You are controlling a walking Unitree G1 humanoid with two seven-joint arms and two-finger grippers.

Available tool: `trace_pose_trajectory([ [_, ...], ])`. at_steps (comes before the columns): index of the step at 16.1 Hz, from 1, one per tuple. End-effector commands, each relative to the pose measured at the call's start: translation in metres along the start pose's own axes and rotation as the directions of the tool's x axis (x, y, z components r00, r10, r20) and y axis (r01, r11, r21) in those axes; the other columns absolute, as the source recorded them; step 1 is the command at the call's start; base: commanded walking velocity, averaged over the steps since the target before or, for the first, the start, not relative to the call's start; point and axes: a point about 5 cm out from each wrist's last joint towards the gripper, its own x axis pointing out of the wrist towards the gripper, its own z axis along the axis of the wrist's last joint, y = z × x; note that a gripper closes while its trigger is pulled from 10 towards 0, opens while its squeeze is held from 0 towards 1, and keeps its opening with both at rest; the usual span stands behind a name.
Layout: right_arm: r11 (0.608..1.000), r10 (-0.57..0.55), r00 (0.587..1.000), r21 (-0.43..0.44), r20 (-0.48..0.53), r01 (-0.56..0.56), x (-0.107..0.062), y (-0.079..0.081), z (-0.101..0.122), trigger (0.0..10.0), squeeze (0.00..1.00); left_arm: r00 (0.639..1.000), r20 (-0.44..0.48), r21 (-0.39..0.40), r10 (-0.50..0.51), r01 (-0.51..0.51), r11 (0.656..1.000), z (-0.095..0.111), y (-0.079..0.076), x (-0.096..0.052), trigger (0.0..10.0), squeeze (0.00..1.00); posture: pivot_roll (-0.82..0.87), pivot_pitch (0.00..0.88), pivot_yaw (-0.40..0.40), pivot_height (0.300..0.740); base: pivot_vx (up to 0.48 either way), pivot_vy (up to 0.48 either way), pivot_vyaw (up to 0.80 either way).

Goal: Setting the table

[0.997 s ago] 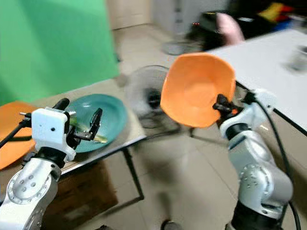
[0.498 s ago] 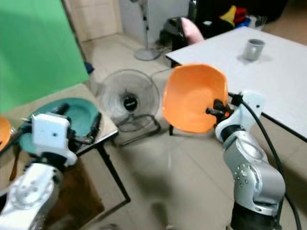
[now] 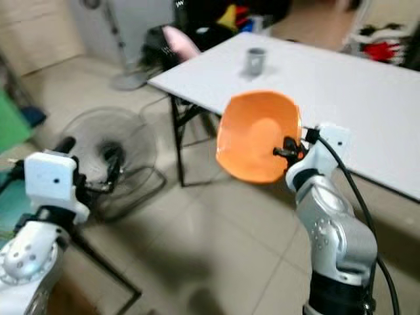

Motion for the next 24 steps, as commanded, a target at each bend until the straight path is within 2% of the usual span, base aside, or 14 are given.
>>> trace_pose_trajectory([
  [1, 0.998, 0.061, 0.998, 0.011, 0.006, -0.061, 0.004, 0.015, 0.002, 10.0, 0.00, 1.000, -0.007, 0.012, 0.001, -0.001, 1.000, -0.001, 0.004, 0.001, 10.0, 0.00, -0.03, 0.000, 0.031, 0.740, 0.375, 0.000, 0.00],
  [7, 0.986, 0.165, 0.986, 0.023, -0.024, -0.164, 0.013, 0.034, 0.002, 10.0, 0.00, 1.000, -0.005, 0.008, -0.009, 0.009, 1.000, -0.001, 0.009, 0.008, 10.0, 0.00, -0.02, 0.000, 0.033, 0.740, 0.393, 0.000, 0.00],
  [19, 0.980, 0.194, 0.981, 0.050, -0.028, -0.192, 0.019, 0.038, 0.005, 10.0, 0.00, 1.000, -0.007, 0.003, -0.022, 0.022, 1.000, -0.003, 0.010, 0.010, 10.0, 0.00, -0.03, 0.000, 0.042, 0.740, 0.400, 0.000, 0.00],
  [24, 0.977, 0.207, 0.977, 0.058, -0.048, -0.204, 0.024, 0.040, 0.007, 10.0, 0.00, 1.000, -0.004, 0.005, -0.026, 0.026, 1.000, -0.002, 0.010, 0.012, 10.0, 0.00, -0.03, 0.000, 0.044, 0.740, 0.399, 0.000, -0.56],
])
